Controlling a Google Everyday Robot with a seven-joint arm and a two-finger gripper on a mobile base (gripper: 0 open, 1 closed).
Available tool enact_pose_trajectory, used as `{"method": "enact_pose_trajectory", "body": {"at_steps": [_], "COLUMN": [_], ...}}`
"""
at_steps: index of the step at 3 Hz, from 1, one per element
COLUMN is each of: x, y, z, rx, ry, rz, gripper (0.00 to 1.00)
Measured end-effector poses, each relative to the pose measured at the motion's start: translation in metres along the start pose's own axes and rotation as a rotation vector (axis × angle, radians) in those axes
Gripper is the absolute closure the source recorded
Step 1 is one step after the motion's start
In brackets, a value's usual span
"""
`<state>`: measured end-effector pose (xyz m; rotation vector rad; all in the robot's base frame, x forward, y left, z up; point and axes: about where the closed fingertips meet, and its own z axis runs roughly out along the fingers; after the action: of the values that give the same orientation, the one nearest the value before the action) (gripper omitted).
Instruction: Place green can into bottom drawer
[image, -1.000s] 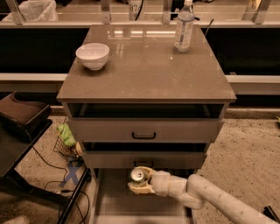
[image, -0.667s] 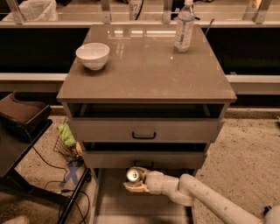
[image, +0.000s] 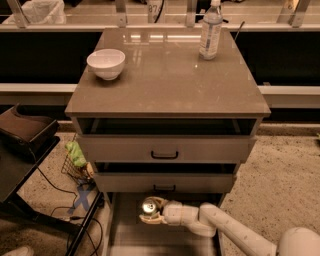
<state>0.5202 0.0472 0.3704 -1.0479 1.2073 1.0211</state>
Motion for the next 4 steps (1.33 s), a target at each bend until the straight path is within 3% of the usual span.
{"method": "enact_pose_trajectory", "body": {"at_steps": [1, 2, 3, 4], "x": [0.028, 0.071, 0.116, 0.151], "y": [0.004, 0.017, 0.032, 0.040], "z": [0.018, 0.038, 0.051, 0.054], "rx": [0.001, 0.005, -0.011, -0.026], "ry": [-0.027, -0.073, -0.052, 0.037], "rz": [0.015, 0.035, 0.072, 0.095], "gripper": [1.00, 1.00, 1.00, 1.00]}}
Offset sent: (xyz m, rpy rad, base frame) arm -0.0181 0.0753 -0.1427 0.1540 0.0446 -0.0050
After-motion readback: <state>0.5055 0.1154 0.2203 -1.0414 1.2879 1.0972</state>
